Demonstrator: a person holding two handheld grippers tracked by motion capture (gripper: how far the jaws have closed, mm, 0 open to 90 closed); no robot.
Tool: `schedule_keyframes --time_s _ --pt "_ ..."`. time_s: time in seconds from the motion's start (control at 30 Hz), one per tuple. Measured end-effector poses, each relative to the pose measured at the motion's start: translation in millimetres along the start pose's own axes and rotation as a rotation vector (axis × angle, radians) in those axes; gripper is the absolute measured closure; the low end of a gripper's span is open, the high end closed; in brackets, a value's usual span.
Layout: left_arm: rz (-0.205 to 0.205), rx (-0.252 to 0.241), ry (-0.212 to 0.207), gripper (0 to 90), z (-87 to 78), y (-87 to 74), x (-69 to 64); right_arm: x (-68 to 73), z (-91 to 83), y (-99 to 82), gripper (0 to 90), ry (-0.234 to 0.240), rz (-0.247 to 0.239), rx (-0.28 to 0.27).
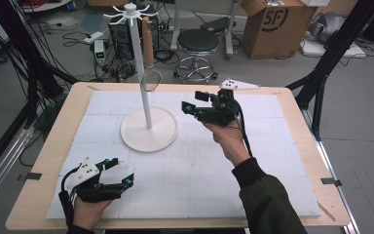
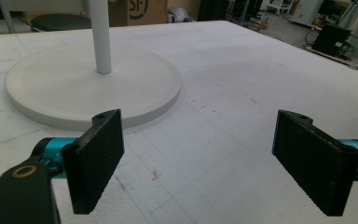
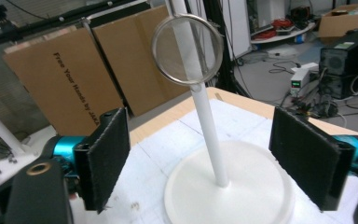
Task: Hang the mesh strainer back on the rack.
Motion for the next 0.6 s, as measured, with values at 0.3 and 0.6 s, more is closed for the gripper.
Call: schedule_keyframes --time_s 0.3,0.6 --pt "-0.002 -0.004 -0.006 16.7 3.3 3.7 -3.6 -11.1 -29.5 -26.2 18.1 -0.042 -0.039 0.019" --pt "-0.008 -0.021 0.007 16.2 5.2 9.4 -0.7 -20.9 -51.9 -51.9 17.3 -0.079 -0.052 0.033"
Point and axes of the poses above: each handheld gripper's, and its own axes: z roughly forward along the jaws, y roughly out of its top, x roughly to its left, the point moved 10 cm from there along z, roughly forward along the jaws, and after that the axes turned 8 degrees about z, right-handed, at the moved point
